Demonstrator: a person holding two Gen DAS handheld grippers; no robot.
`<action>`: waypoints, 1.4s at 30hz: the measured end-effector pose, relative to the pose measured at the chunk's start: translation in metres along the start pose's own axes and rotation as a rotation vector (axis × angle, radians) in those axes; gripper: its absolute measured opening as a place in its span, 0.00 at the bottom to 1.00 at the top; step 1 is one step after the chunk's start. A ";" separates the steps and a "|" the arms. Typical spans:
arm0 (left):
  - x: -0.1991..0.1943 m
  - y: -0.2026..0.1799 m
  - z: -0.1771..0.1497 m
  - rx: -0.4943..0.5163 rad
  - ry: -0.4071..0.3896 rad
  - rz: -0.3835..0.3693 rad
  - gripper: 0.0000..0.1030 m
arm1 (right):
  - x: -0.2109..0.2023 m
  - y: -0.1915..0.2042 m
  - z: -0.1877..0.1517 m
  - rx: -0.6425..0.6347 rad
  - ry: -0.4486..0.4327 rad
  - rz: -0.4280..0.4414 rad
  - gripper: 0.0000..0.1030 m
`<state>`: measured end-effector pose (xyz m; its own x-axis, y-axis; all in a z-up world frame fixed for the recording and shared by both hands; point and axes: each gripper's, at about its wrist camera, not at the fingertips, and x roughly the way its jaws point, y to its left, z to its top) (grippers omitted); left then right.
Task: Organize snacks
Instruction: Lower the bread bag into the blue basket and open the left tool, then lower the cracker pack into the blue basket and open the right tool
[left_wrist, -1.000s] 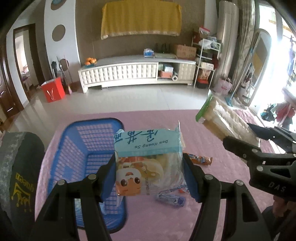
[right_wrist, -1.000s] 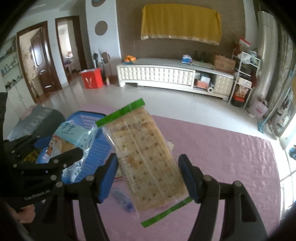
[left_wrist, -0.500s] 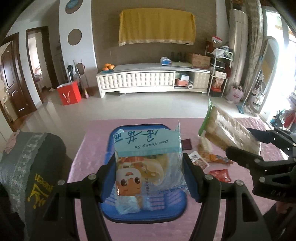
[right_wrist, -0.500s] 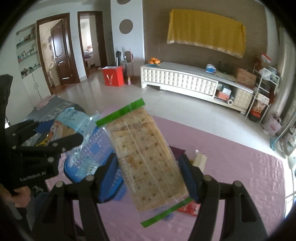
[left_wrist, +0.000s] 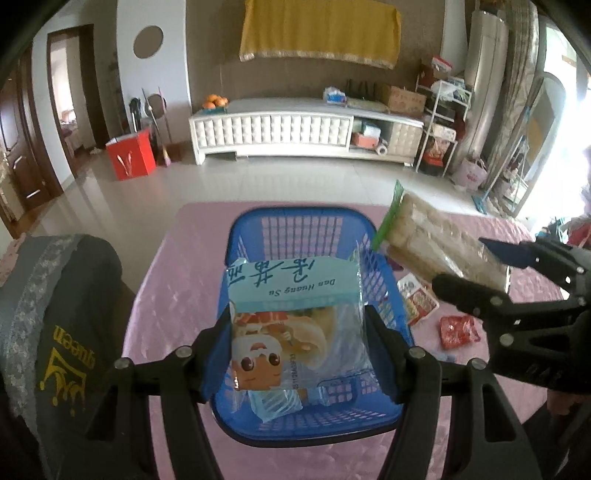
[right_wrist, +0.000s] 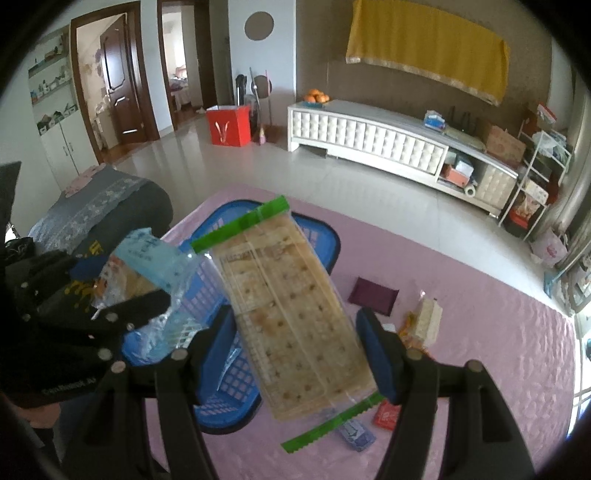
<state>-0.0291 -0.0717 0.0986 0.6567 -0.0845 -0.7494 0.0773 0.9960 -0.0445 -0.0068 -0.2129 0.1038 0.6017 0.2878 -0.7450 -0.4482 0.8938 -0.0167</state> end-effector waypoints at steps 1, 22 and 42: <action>0.004 0.000 -0.002 0.003 0.010 -0.003 0.61 | 0.003 0.000 -0.001 0.001 0.007 -0.003 0.69; 0.023 -0.012 -0.018 0.039 0.096 -0.079 0.69 | -0.018 -0.005 -0.004 0.051 0.001 -0.048 0.69; -0.020 0.054 0.009 0.001 -0.049 0.016 0.69 | 0.008 0.041 0.033 -0.106 -0.035 0.032 0.69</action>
<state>-0.0313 -0.0161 0.1177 0.6940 -0.0697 -0.7166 0.0668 0.9972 -0.0324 0.0011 -0.1625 0.1192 0.6080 0.3290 -0.7225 -0.5335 0.8433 -0.0649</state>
